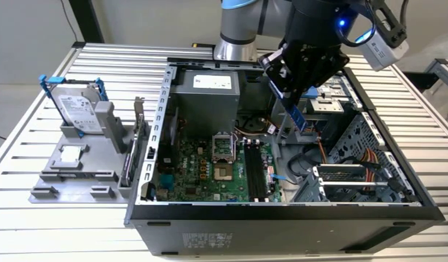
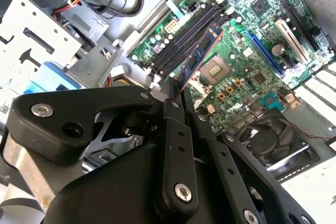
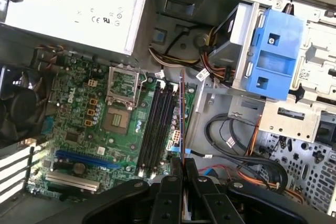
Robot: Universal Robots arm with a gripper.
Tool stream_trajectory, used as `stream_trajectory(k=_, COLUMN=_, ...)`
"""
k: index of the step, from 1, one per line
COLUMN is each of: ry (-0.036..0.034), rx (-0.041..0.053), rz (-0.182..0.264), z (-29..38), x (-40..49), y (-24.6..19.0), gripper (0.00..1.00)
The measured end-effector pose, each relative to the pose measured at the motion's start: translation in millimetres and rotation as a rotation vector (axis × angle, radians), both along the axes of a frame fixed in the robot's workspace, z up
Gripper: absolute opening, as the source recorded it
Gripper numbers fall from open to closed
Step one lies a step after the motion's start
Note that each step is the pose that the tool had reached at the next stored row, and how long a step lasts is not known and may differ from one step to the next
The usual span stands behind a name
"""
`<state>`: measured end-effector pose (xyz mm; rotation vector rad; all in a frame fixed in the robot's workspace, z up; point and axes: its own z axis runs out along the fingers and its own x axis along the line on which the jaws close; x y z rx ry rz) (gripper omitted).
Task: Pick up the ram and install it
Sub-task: 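Insert the ram into the slot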
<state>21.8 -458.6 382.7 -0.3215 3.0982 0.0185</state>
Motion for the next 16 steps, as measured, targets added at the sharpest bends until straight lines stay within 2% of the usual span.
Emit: stream_trajectory(k=16, ry=0.0000, rx=0.0000, rz=-0.056, z=0.0, x=0.0, y=0.0, gripper=0.00)
